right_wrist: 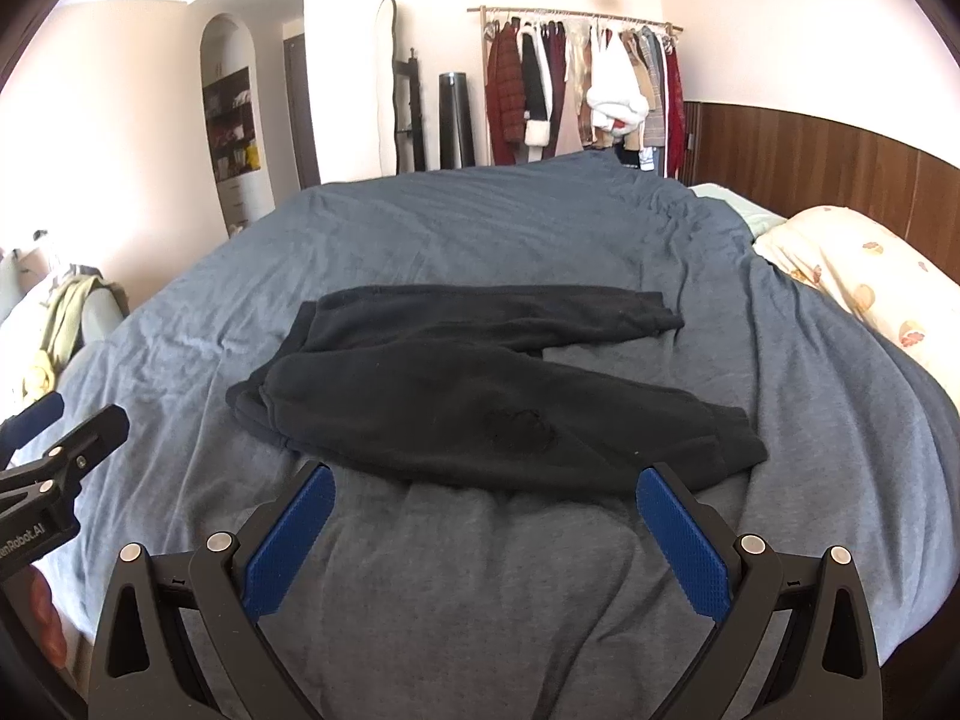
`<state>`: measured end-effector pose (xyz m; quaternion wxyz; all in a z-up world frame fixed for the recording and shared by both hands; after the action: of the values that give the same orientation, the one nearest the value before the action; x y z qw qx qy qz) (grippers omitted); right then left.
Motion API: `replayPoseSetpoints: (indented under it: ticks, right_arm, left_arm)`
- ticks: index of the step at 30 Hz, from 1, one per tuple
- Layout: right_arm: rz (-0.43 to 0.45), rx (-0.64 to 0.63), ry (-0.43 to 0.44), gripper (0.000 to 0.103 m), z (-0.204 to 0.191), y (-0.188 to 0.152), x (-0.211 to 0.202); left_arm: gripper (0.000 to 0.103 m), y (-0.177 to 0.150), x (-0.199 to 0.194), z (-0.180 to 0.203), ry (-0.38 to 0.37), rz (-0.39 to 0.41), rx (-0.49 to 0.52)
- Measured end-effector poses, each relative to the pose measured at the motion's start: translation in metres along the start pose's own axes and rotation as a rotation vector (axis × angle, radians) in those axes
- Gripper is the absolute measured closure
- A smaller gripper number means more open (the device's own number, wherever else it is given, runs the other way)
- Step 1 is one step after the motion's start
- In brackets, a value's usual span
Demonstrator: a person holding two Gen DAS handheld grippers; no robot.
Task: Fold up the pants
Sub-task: 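Lower both grippers onto the sweatpants and close them on the waistband edge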
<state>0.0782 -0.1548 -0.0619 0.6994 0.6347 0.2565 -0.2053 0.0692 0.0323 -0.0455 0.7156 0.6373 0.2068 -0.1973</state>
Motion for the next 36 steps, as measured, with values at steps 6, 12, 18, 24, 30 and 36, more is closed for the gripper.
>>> replayPoseSetpoints:
  ticks: [6, 12, 18, 24, 30, 36]
  right_arm:
    - [-0.046, -0.038, 0.007, 0.0, -0.013, -0.004, 0.027]
    - [-0.096, -0.098, 0.034, 0.001, -0.032, -0.007, 0.069]
    - [-0.143, -0.208, 0.081, 0.001, -0.054, -0.005, 0.115]
    - [-0.27, -0.297, 0.151, 0.002, -0.078, -0.002, 0.133]
    - [-0.388, -0.317, 0.19, 0.007, -0.085, 0.001, 0.133]
    - [-0.398, -0.36, 0.124, 0.014, -0.075, -0.007, 0.147]
  left_arm:
    - [0.0, -0.007, 0.03, 0.002, -0.025, -0.035, 0.03]
    - [0.0, -0.007, 0.068, -0.005, -0.003, -0.036, 0.101]
    - [0.001, -0.006, 0.107, -0.015, 0.03, -0.1, 0.207]
    - [0.001, 0.0, 0.122, -0.01, 0.003, -0.223, 0.36]
    - [0.001, 0.001, 0.127, 0.001, -0.078, -0.298, 0.5]
    - [0.012, -0.009, 0.153, 0.006, -0.1, -0.306, 0.645]
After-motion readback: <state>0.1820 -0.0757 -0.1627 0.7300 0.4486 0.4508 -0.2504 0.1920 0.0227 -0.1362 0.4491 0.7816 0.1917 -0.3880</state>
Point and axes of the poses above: each gripper's, at about its wrist camera, not at the fingertips, and x roughly the way its jaws point, z to its right, y to its top, the point moved 8 cm from there along x, roughly the way its jaws point, and after that the axes turned 7 degrees about -x, right-handed, at the moved point
